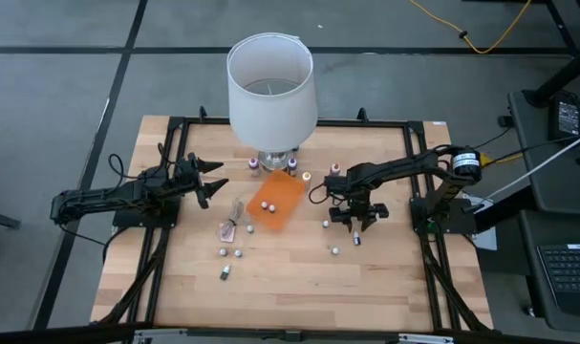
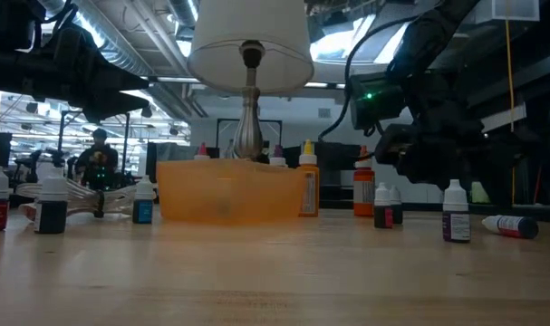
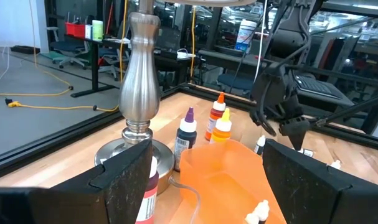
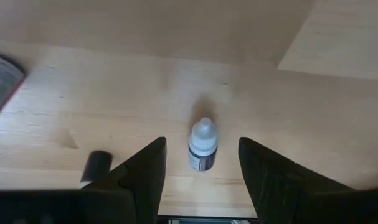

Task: Pick & Place food coloring
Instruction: Put the small red food coloring bottle into the orange bin

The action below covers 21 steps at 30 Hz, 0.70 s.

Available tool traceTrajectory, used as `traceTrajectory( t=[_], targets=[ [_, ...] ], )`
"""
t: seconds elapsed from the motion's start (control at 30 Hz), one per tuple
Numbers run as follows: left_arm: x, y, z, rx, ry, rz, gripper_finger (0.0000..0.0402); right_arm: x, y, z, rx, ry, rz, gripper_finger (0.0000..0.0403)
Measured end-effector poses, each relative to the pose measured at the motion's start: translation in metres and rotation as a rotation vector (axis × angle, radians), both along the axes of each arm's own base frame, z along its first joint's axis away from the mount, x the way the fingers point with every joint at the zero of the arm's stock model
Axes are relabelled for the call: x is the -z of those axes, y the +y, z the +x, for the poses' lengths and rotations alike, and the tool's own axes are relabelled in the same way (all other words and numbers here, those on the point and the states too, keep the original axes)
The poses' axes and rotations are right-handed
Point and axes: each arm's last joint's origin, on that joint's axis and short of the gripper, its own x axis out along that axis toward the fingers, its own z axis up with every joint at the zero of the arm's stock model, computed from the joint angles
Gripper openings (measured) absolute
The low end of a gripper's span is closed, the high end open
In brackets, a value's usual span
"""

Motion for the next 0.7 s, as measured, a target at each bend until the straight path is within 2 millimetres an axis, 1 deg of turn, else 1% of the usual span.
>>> traceTrajectory(
  t=[0.4,0.7],
  targets=[
    [0.000,0.000,0.000,0.000,0.000,0.000,0.0294,0.012,0.000,0.001,-0.029,0.020,0.031,0.0202],
    [0.000,0.000,0.000,0.000,0.000,0.000,0.0294,0.013,0.000,0.002,-0.025,0.014,0.024,0.0202]
  ],
)
